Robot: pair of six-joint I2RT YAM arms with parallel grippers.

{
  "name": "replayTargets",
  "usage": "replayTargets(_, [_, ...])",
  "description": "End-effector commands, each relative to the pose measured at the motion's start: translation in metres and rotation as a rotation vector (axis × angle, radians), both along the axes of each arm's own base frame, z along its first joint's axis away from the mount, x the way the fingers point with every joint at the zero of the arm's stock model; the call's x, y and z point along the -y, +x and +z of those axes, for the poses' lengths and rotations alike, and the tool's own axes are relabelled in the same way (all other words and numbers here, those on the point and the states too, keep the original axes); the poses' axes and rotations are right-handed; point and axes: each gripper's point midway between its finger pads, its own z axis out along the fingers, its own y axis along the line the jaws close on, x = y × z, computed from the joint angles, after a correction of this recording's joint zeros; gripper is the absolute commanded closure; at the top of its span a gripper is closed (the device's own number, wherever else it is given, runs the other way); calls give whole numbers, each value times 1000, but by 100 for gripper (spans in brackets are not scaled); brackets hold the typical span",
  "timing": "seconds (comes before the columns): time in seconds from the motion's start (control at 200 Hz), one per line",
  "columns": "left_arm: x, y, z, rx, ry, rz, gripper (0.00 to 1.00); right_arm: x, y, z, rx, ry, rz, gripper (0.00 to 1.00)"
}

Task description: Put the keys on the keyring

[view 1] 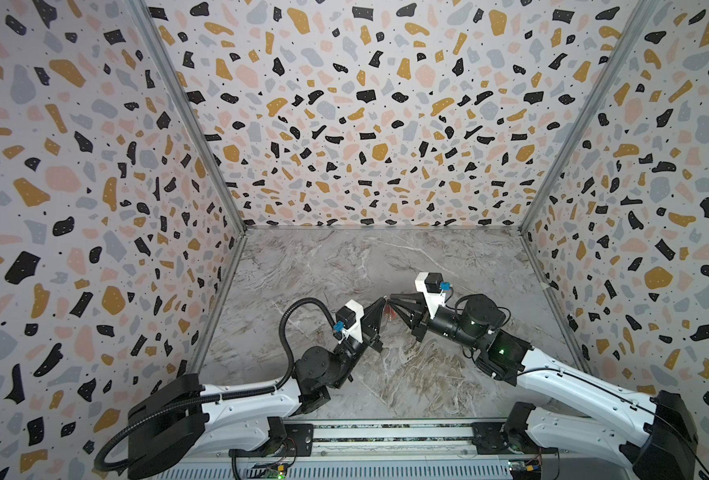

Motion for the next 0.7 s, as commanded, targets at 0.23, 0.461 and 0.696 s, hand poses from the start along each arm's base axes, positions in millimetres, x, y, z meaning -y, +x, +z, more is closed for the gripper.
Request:
replayTargets(0.23, [-9,-7,30,71,-93,9,100,4,9,17,32,8,-68,86])
replayTargets(0.461, [-8,-9,31,76,-95,-2,100,0,9,13,23,-8,-56,86])
replayTargets(0.696, [-7,-11,32,83,-97,-15,100,-1,10,15,26,-5,-58,85])
